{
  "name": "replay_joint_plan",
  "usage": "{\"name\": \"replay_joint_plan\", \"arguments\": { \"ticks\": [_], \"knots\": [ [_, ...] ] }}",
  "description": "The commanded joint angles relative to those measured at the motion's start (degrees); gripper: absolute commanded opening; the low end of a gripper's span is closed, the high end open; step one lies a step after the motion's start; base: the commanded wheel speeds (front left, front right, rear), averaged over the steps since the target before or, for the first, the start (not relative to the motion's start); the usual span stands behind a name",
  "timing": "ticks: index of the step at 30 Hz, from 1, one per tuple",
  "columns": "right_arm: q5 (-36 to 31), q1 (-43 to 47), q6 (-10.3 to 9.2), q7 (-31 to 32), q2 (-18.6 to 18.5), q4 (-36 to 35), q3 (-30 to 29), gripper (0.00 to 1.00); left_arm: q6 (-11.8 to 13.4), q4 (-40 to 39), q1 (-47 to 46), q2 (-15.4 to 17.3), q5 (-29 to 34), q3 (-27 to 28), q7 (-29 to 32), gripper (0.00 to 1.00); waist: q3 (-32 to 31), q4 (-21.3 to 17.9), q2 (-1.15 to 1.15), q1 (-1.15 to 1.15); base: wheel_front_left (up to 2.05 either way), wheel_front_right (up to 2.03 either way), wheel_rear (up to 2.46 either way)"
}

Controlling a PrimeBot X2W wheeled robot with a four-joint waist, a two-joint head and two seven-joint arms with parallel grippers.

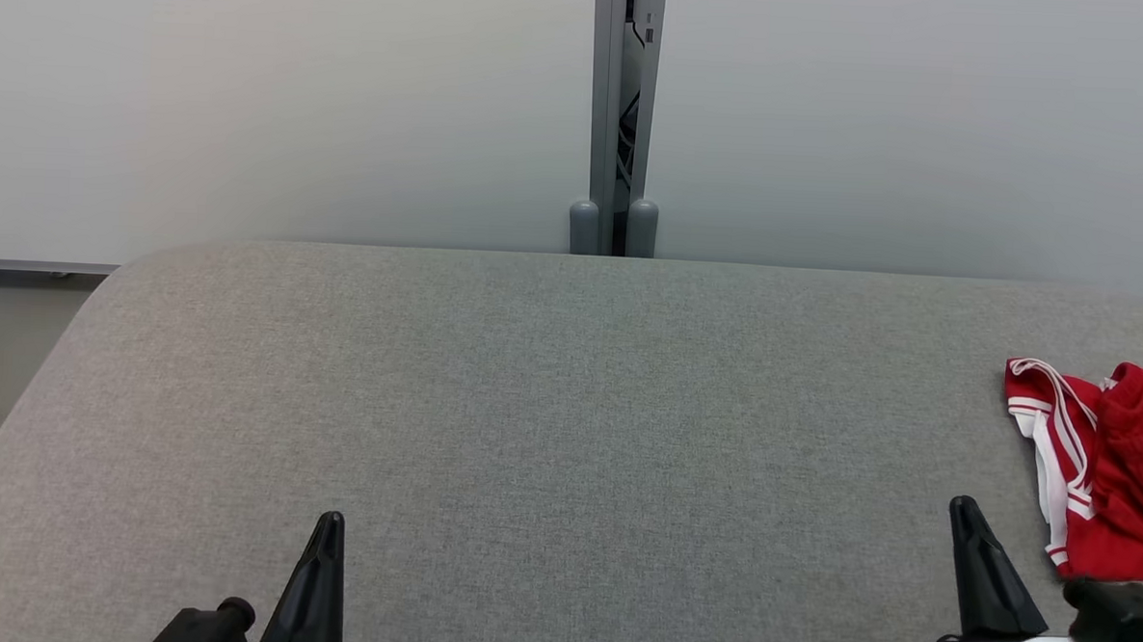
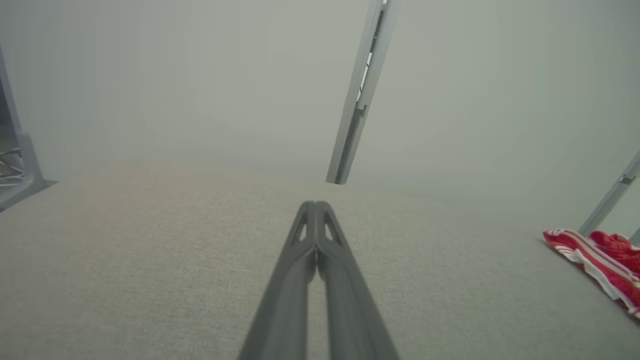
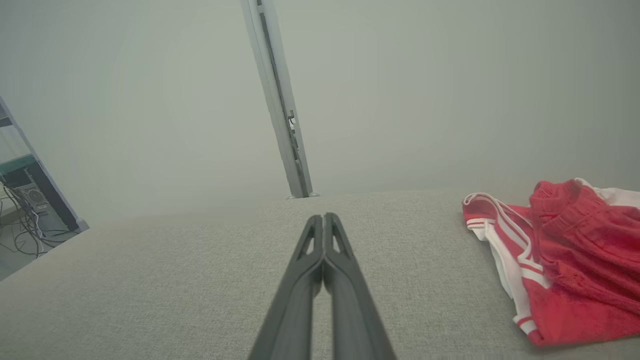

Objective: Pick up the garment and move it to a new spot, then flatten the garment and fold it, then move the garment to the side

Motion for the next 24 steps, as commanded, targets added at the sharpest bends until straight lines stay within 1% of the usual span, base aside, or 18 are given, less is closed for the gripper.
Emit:
{"name": "replay_joint_plan", "arguments": {
  "ticks": [1,12,24],
  "knots": [
    [2.41,-0.99,0.0,0.78,-0.41,-1.09,-0.99,0.0,-0.41,-0.81,-1.73,0.12,-2.24,-0.05,0.21,0.0,0.04,-0.04,0.0,0.0,0.0,0.0,0.0],
    [14.62,0.17,0.0,4.68,-0.41,-2.85,-4.35,0.0,-1.89,1.18,-4.52,0.17,-13.59,-0.63,2.07,0.0,0.47,-0.44,0.0,0.0,0.0,0.0,0.0],
    [26.12,1.09,0.0,8.35,-0.41,-4.31,-7.54,0.0,-3.3,2.98,-7.07,0.21,-24.44,-1.32,3.73,0.0,0.93,-0.87,0.0,0.0,0.0,0.0,0.0]
  ]
}}
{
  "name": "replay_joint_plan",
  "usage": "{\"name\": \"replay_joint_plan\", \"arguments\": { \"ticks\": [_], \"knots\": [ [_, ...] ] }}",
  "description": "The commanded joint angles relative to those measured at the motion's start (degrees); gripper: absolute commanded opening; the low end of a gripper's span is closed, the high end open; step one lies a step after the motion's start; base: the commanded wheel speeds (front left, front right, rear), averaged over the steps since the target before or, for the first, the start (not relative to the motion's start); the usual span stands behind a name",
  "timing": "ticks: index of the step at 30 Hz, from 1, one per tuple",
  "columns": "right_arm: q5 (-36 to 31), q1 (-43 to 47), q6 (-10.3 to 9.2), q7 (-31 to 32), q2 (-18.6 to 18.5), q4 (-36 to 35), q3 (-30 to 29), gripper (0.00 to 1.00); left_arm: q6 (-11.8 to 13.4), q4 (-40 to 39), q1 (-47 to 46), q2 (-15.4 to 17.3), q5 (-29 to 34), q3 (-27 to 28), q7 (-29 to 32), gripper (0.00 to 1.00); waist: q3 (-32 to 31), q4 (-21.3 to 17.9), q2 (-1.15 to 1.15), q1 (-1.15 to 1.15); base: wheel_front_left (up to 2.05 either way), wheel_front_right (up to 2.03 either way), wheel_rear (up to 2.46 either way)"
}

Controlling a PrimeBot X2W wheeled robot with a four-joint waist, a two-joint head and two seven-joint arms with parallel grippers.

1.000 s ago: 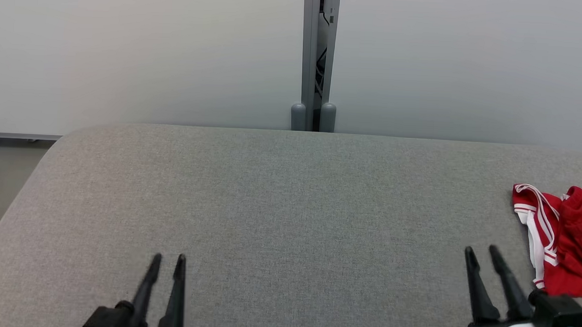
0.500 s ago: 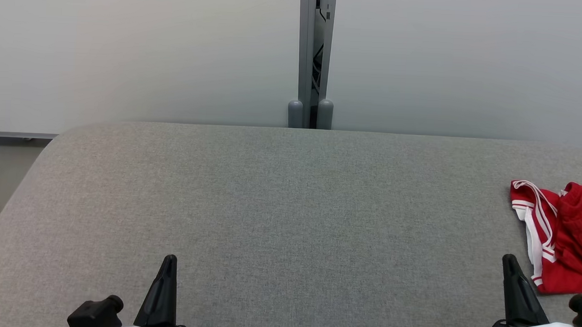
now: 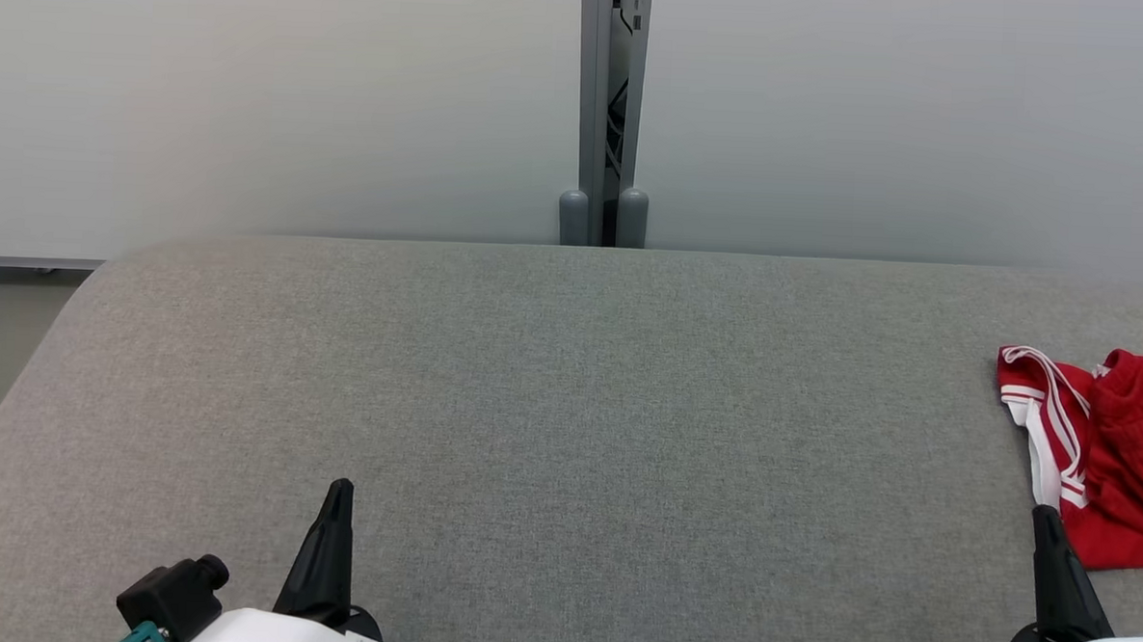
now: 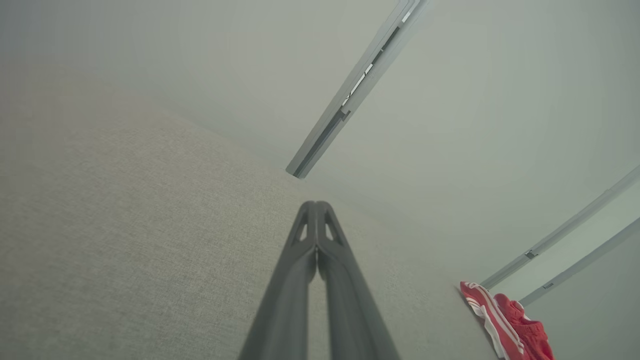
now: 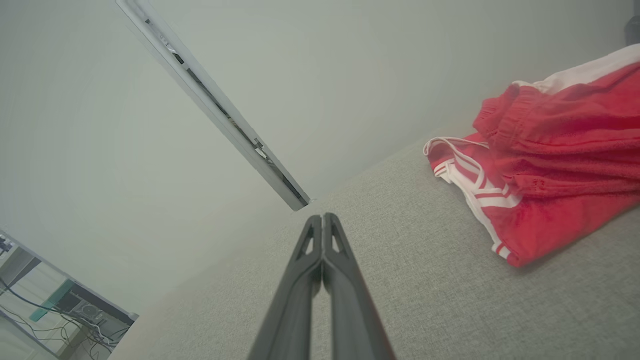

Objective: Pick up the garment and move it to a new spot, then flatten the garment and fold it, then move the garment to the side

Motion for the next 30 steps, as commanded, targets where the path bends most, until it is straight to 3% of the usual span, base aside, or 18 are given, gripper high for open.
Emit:
{"name": "replay_joint_plan", "arguments": {
  "ticks": [1,30],
  "knots": [
    [2.17,-0.29,0.0,0.65,-0.45,-1.29,-0.78,0.0,-0.44,-0.39,-2.09,0.2,-2.07,-0.01,0.32,0.0,0.05,-0.05,0.0,0.0,0.0,0.0,0.0],
    [24.29,1.26,0.0,8.02,-0.46,-3.81,-7.22,0.0,-2.96,2.16,-6.68,0.28,-22.84,-1.21,3.53,0.0,1.19,-1.1,0.0,0.0,0.0,0.0,0.0]
  ]
}}
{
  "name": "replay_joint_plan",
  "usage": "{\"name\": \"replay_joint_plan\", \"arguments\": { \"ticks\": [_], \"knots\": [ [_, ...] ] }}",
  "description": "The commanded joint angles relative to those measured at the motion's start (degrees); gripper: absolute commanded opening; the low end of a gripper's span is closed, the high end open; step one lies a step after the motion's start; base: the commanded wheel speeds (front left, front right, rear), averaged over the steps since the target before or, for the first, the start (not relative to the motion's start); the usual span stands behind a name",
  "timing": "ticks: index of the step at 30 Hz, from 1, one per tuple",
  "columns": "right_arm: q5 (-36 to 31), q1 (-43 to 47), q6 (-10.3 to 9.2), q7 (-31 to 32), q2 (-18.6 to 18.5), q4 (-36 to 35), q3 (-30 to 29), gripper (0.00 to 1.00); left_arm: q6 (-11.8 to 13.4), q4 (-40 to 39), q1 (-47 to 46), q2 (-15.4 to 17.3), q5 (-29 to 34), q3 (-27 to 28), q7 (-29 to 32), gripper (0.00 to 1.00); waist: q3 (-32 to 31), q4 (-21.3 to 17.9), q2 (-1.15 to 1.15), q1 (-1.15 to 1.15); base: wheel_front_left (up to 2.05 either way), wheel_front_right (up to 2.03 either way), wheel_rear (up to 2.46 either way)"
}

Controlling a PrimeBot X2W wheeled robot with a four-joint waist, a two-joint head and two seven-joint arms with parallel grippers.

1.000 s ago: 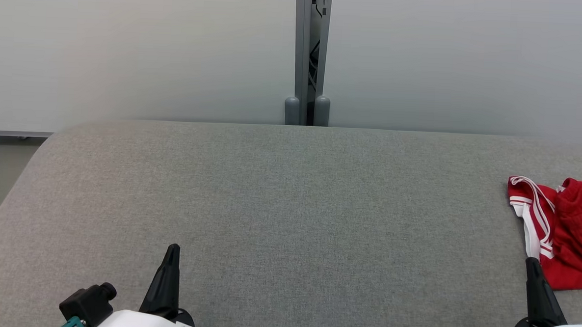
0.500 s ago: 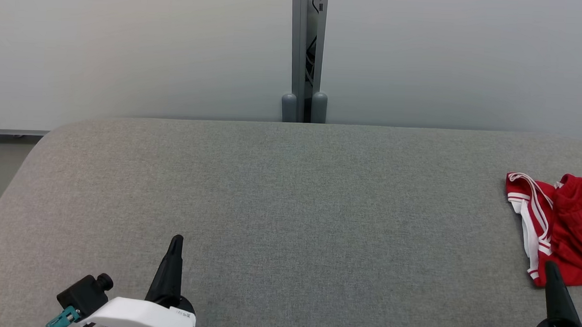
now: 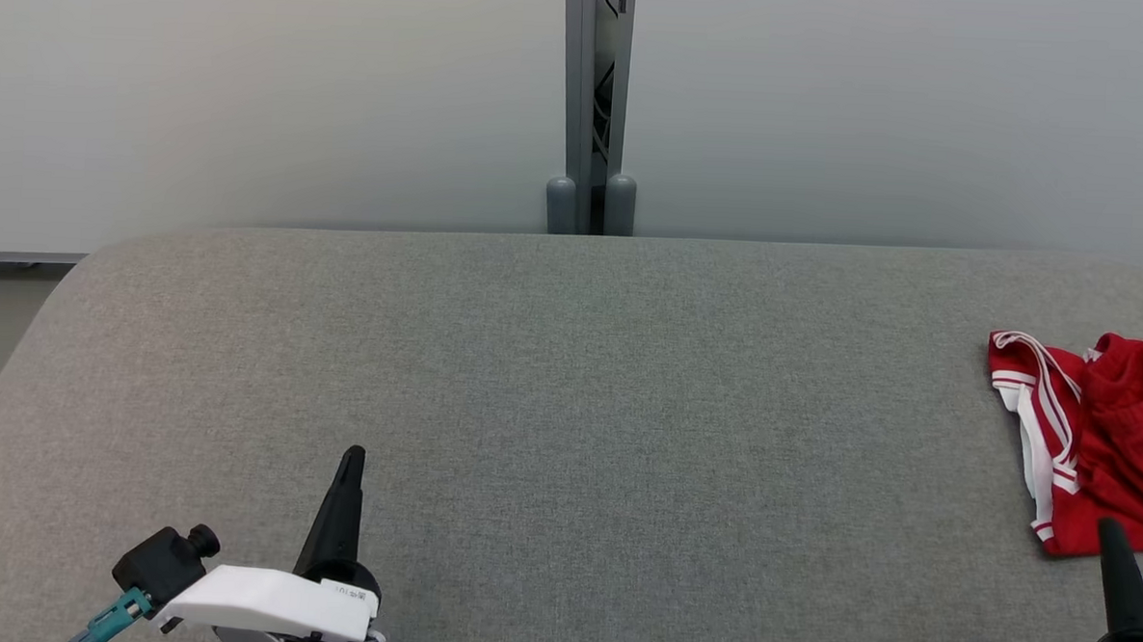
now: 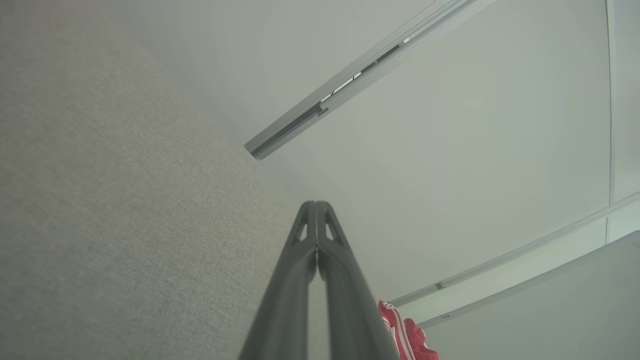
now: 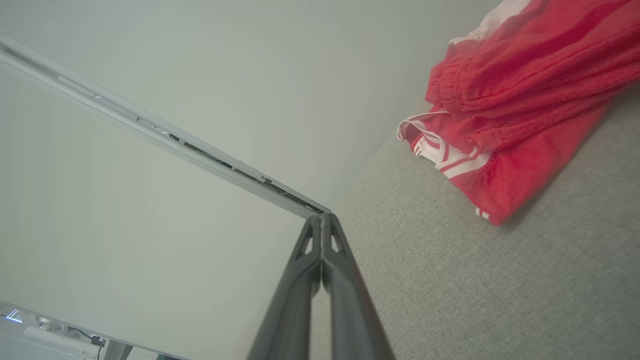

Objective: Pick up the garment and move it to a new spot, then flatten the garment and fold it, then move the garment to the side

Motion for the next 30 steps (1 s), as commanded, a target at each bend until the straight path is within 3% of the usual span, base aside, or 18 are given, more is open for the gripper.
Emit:
{"name": "replay_joint_plan", "arguments": {
  "ticks": [1,30],
  "knots": [
    [1.92,-0.07,0.01,0.63,-0.47,-0.98,-0.78,0.0,-0.51,-0.3,-2.13,0.25,-1.7,0.0,0.19,0.0,0.07,-0.06,0.0,0.0,0.0,0.0,0.0],
    [18.55,1.18,0.0,6.25,-0.47,-2.8,-5.67,0.0,-2.38,1.74,-5.37,0.32,-17.39,-0.87,2.68,0.0,1.2,-1.12,0.0,0.0,0.0,0.0,0.0]
  ]
}}
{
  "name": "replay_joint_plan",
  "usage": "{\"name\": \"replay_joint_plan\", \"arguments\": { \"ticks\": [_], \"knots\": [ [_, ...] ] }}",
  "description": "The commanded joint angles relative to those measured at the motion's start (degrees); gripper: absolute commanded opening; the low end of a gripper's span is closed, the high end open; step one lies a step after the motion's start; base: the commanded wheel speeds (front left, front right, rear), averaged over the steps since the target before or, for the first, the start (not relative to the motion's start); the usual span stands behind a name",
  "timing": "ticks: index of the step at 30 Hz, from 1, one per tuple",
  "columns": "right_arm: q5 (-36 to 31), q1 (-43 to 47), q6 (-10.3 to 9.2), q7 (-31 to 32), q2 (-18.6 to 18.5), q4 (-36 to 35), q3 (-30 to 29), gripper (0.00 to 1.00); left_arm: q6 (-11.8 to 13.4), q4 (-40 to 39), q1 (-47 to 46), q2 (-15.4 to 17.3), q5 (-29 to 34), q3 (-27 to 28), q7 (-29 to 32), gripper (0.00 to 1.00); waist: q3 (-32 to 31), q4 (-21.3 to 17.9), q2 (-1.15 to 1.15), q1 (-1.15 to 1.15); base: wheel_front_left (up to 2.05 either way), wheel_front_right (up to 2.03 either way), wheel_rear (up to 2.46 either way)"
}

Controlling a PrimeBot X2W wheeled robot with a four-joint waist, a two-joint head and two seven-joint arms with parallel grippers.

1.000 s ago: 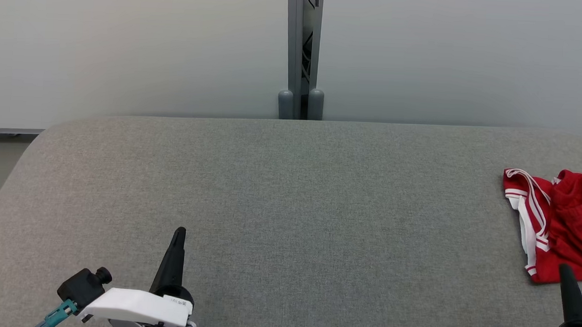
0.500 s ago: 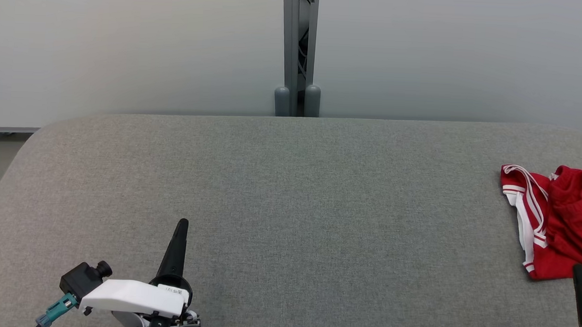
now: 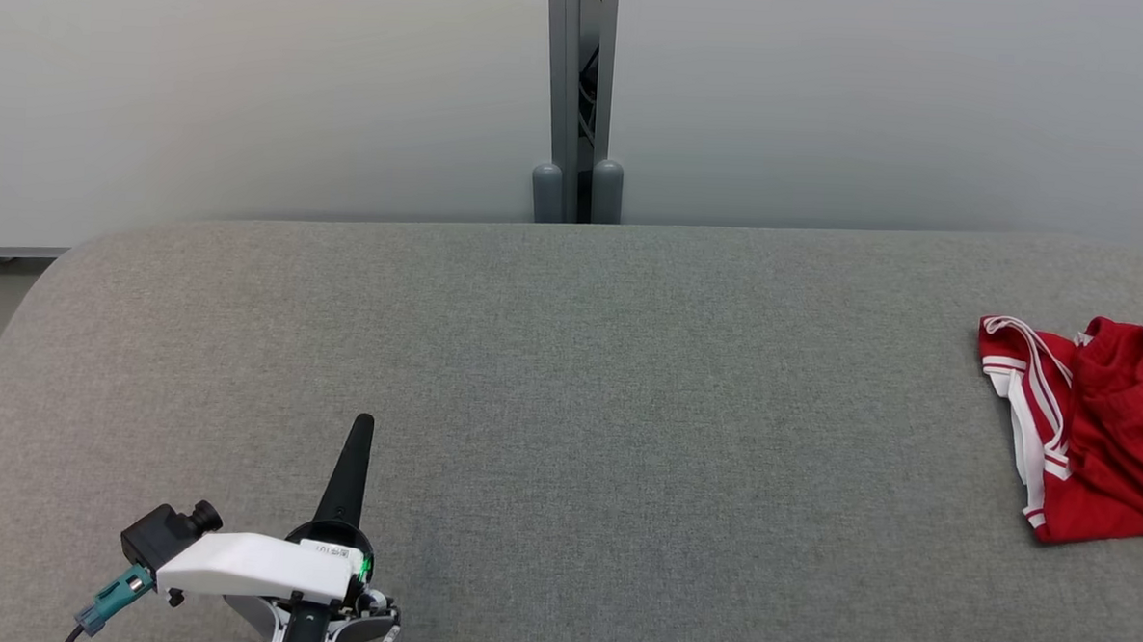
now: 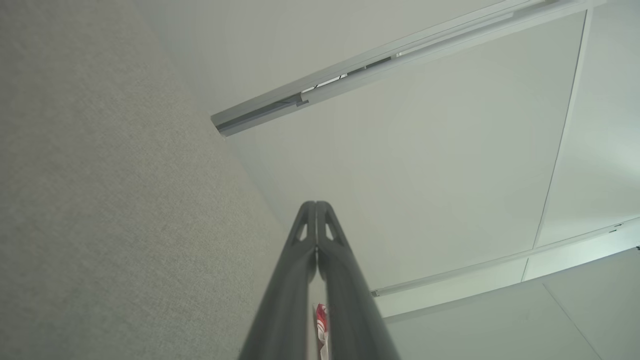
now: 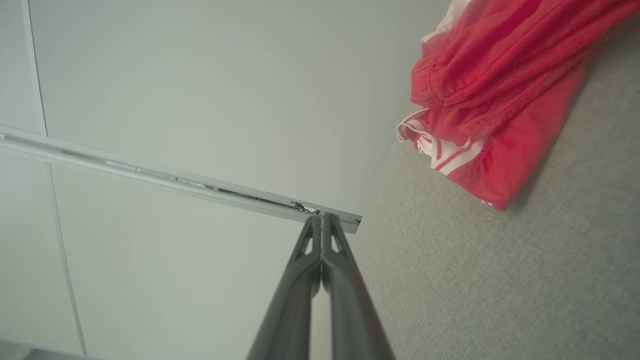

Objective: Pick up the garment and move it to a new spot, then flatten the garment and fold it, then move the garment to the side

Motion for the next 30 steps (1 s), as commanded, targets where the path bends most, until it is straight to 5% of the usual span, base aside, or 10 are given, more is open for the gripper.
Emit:
{"name": "replay_joint_plan", "arguments": {
  "ticks": [1,30],
  "knots": [
    [1.19,0.22,0.0,0.44,-0.44,-0.69,-0.53,0.0,-0.4,-0.09,-1.46,0.27,-1.16,0.0,0.15,0.0,0.04,-0.04,0.0,0.0,0.0,0.0,0.0],
    [14.35,1.27,0.0,4.87,-0.44,-2.08,-4.39,0.0,-1.88,1.54,-4.06,0.34,-13.42,-0.73,2.17,0.0,1.18,-1.09,0.0,0.0,0.0,0.0,0.0]
  ]
}}
